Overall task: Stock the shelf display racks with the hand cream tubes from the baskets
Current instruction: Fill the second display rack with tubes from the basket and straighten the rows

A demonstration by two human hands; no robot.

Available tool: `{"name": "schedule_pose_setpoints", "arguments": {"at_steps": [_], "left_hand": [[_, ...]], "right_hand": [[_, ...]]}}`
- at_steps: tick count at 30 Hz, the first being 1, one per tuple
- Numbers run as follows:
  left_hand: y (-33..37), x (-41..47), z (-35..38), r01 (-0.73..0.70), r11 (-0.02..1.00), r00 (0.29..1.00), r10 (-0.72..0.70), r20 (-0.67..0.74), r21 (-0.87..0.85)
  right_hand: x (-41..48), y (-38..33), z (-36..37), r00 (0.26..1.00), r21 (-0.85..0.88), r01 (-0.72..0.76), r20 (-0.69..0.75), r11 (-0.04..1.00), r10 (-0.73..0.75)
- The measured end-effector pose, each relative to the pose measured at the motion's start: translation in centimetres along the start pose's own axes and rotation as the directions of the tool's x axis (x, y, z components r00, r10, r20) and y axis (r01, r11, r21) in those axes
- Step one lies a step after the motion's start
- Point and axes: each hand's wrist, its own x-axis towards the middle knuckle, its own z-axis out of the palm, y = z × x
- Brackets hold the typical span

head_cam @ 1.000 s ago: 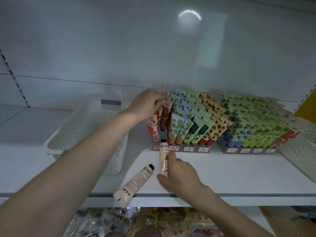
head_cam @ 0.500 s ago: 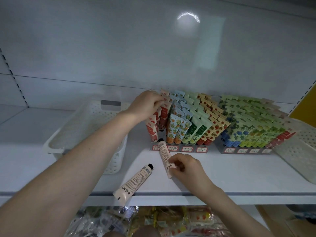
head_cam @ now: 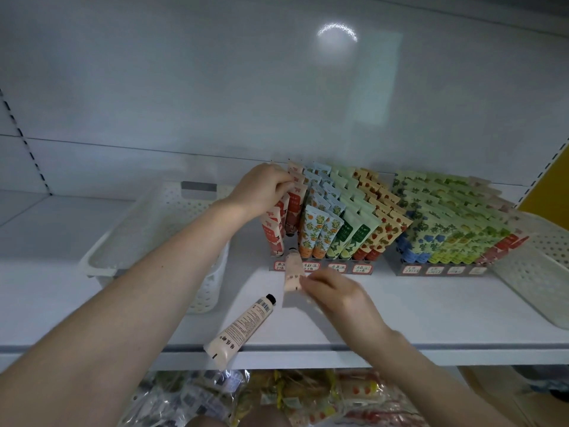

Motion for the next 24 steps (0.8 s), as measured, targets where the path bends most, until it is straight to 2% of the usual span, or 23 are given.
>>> {"name": "schedule_pose_setpoints", "arguments": {"at_steps": [4,7,13,18,21,24], "left_hand": [[0.1,0.1,0.0,0.011,1.000,1.000,-0.011,0.002,-0.014],[0.1,0.2,-0.1,0.011,1.000,1.000,-0.011,-0.003,-0.018],[-0.1,0.2,-0.1,0.010,0.998,0.999,-0.012,-0.036,-0.058],[0.0,0.2,0.0,0.036,0.996,0.998,-0.039,-0.040,-0.080],[0.2,0.2,0.0,0.047,0.994,0.998,-0.052,-0.047,-0.099],[0.3,0.1,-0.1,0.059,0.991,0.997,-0.065,-0.046,-0.124]], "right_hand": [[4.0,0.9,-2.8,0.977,0.079,-0.014,-0.209,0.997,0.031],[6.3,0.7,-4.7,0.951,0.124,-0.094,-0.283,0.988,0.126],[9.7,1.6,-5.2,0.917,0.086,-0.217,-0.323,0.972,0.233],[10.9,2.2,-3.6,0.898,-0.029,-0.265,-0.372,0.964,0.236],[11.3,2.8,-2.8,0.902,-0.083,-0.318,-0.335,0.944,0.274],[11.5,2.9,-2.4,0.900,-0.077,-0.301,-0.353,0.950,0.257]]}}
